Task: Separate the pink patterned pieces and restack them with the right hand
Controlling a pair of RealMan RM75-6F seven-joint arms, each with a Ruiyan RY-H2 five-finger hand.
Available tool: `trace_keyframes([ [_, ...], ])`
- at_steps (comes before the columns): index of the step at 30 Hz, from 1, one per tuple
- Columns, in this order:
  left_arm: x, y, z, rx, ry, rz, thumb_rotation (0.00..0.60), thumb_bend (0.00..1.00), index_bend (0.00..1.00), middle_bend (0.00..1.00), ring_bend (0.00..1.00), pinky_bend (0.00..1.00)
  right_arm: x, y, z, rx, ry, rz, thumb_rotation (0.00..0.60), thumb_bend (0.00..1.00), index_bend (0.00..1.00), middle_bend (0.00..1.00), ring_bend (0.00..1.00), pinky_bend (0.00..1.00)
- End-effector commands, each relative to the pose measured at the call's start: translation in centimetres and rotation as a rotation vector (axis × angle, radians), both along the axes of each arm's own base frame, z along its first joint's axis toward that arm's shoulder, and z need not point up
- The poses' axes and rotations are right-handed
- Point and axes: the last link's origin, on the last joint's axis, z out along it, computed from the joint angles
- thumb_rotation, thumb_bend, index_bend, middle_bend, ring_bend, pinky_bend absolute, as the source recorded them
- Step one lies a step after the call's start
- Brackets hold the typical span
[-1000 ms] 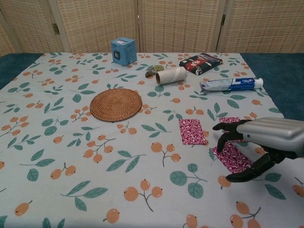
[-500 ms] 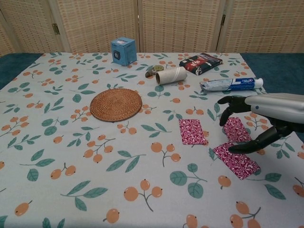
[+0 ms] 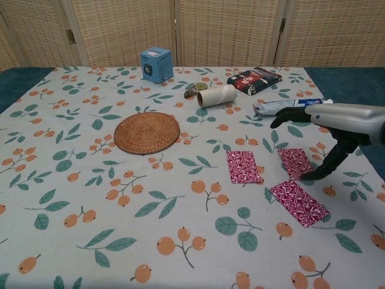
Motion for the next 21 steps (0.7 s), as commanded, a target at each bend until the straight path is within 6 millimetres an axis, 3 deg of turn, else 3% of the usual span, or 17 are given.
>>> trace_keyframes([
  [1,0.1,0.1,-0.1,-0.005,0.001,-0.006,0.6,0.17,0.11,0.0,0.08,0.0,1.7,-0.4,-1.2,0.019,-0.033,-0.018,0.549,0.21,0.12,0.02,0.0,0.0],
  [8,0.0,0.0,-0.2,-0.008,-0.005,-0.008,0.6,0.17,0.11,0.0,0.08,0.0,3.8,-0.4,-3.2,0.04,-0.064,-0.097,0.547,0.21,0.12,0.0,0.0,0.0],
  [21,-0.4,-0.1,-0.3,-0.012,-0.016,-0.007,0.6,0.17,0.11,0.0,0.08,0.0,5.6,-1.5,-5.8,0.03,-0.007,-0.133,0.547,0.21,0.15,0.0,0.0,0.0],
])
